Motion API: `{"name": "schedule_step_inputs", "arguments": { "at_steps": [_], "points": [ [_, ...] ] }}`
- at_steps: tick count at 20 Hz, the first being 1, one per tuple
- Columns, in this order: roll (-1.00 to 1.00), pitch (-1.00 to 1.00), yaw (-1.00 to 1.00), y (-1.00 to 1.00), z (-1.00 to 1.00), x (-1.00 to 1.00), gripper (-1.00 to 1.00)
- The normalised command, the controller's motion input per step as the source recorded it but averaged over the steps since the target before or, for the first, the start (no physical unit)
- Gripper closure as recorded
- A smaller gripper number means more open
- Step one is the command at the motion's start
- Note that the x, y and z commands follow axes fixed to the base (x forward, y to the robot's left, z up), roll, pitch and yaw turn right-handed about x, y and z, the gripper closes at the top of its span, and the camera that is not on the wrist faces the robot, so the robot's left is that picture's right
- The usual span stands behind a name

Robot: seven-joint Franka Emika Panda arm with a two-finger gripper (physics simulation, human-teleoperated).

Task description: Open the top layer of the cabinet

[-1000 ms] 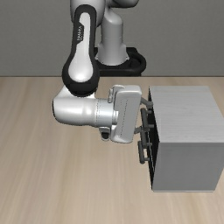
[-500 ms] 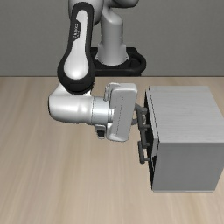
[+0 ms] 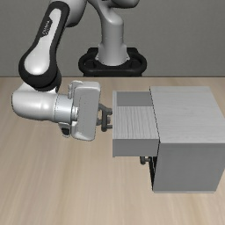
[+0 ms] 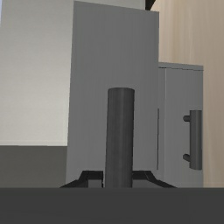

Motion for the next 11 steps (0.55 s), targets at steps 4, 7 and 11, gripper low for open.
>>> {"name": "schedule_step_inputs", "arguments": {
  "at_steps": [4, 7, 11],
  "points": [
    [0.00, 0.00, 0.00, -1.00, 0.00, 0.00, 1.00],
    [0.00, 0.00, 0.00, -1.00, 0.00, 0.00, 1.00],
    [0.00, 0.00, 0.00, -1.00, 0.00, 0.00, 1.00]
  ]
}}
